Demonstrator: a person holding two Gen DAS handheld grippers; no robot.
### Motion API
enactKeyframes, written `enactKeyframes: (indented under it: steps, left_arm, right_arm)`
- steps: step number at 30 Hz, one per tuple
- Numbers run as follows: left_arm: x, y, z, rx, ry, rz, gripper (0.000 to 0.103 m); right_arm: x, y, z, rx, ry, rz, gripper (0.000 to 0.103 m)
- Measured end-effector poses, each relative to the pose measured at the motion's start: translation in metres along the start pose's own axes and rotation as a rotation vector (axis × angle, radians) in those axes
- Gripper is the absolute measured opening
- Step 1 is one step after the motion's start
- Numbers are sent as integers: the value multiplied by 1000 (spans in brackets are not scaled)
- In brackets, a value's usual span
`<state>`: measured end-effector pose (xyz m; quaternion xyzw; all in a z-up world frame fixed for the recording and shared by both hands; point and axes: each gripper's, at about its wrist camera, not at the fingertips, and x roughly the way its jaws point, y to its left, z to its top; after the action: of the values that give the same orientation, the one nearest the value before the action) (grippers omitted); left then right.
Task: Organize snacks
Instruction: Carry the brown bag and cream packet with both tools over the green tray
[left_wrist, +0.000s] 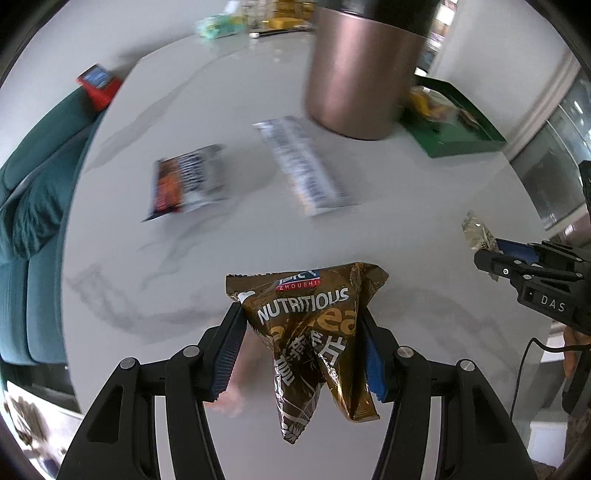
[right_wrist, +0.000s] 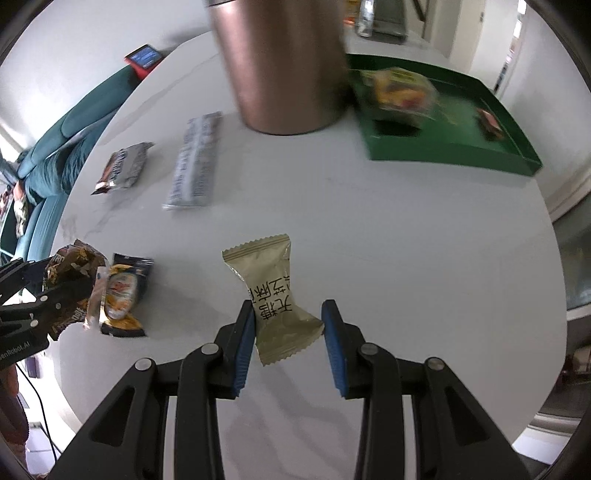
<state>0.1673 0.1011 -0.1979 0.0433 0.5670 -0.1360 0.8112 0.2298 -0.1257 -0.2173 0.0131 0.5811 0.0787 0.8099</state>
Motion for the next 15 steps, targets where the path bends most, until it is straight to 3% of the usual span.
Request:
enactKeyframes:
  steps: [15]
  left_arm:
    - [28, -152, 69, 100, -9, -57, 52]
  right_arm:
    - [-26, -149, 2, 70, -11, -25, 49]
